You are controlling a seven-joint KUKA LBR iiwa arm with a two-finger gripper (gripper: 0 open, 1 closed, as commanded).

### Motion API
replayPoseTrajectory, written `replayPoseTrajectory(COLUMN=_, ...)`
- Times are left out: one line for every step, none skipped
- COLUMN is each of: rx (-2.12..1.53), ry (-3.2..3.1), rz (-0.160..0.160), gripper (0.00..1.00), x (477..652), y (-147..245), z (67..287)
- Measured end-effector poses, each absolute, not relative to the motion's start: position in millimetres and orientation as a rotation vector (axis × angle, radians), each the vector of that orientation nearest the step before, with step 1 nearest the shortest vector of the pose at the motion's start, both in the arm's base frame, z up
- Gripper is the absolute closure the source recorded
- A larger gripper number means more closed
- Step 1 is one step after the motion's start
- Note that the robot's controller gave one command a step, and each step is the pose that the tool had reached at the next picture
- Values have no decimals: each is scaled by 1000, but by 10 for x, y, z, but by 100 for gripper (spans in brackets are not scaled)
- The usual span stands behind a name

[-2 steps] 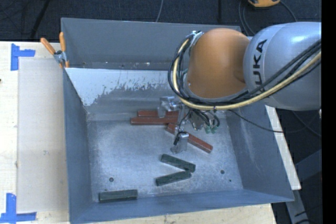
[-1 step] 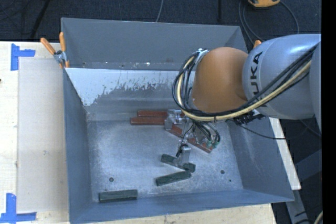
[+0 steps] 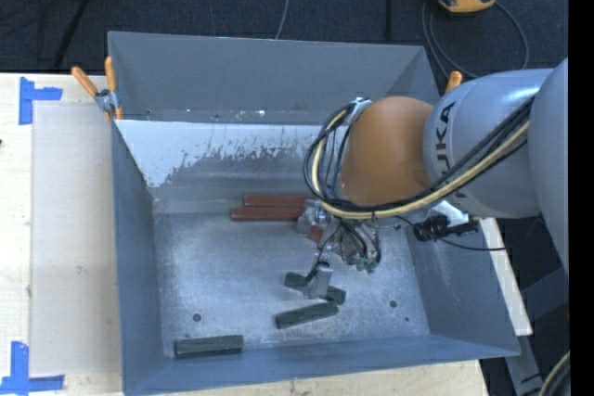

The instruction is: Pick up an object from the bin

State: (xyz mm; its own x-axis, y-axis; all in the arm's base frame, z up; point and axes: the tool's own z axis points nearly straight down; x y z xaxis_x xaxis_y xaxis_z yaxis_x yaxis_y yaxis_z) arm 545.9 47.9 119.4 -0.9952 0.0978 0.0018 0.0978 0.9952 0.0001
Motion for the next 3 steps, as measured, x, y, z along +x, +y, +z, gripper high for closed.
replayPoseTrajectory(rx=103, ry=-3140, rz=0, gripper=0, x=5358, y=352, z=822)
replayPoseTrajectory(rx=14, ry=-3125, rz=-1, gripper=100, x=4999, y=119, z=711)
replayPoseTrajectory(rx=13, ry=-3125, rz=-1, gripper=100, x=4999, y=118, z=711)
